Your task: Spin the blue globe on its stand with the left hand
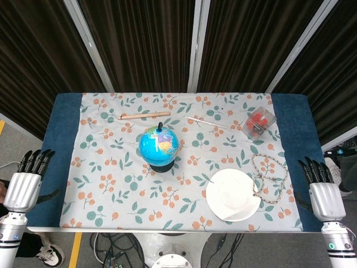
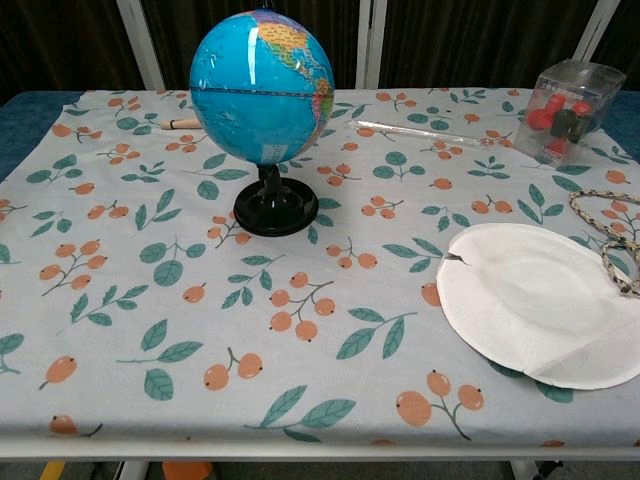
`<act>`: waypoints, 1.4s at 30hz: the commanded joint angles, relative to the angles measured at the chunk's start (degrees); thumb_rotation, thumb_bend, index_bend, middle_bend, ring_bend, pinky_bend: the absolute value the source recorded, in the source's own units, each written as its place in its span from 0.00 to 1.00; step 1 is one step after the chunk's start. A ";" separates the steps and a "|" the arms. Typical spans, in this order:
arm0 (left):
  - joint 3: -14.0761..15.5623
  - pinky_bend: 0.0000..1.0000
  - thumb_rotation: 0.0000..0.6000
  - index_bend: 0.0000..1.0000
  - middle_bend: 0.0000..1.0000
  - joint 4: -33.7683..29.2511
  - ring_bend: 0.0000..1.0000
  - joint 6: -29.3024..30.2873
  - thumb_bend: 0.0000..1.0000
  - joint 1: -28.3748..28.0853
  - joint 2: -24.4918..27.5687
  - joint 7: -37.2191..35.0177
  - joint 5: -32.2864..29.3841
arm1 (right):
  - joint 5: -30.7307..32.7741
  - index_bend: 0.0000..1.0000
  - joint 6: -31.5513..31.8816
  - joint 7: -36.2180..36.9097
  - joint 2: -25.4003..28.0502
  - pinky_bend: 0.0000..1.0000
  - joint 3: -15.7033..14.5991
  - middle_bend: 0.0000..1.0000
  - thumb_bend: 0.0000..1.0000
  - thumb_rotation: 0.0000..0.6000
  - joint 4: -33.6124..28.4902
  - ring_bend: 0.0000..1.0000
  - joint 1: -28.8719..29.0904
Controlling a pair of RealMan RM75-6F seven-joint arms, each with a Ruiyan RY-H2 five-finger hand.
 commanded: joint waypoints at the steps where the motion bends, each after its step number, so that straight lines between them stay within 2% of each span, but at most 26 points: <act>1: 0.02 0.02 1.00 0.07 0.07 0.12 0.01 -0.04 0.09 -0.01 -0.13 0.08 -0.05 | 0.06 0.00 -0.03 0.15 -0.03 0.00 0.00 0.00 0.23 1.00 0.13 0.00 -0.02; 11: 0.04 0.02 1.00 0.07 0.07 -0.86 0.01 -0.58 0.09 -1.15 0.01 0.53 1.59 | 0.03 0.00 0.19 0.40 0.04 0.00 0.05 0.00 0.23 1.00 0.19 0.00 -0.09; 16: -0.01 0.02 1.00 0.07 0.07 -2.81 0.01 -1.61 0.09 -3.49 -0.28 1.44 5.09 | -0.19 0.00 0.36 0.83 0.30 0.00 -0.35 0.00 0.23 1.00 0.98 0.00 -0.44; 23: -2.27 0.02 1.00 0.07 0.07 -7.13 0.01 -3.74 0.09 -8.60 -2.44 3.71 9.28 | 1.36 0.00 -0.36 2.74 -0.06 0.00 0.21 0.00 0.23 1.00 2.75 0.00 -0.42; 33: -4.60 0.02 1.00 0.07 0.07 -10.18 0.01 -13.37 0.09 -18.06 -6.89 8.08 11.68 | 1.19 0.00 -1.24 2.94 -0.50 0.00 -0.14 0.00 0.23 1.00 3.25 0.00 -0.14; 42: -6.21 0.02 1.00 0.07 0.07 -8.95 0.01 -20.51 0.09 -25.52 -10.35 9.30 11.71 | 1.23 0.00 -1.61 3.46 -0.66 0.00 -0.24 0.00 0.23 1.00 3.81 0.00 -0.05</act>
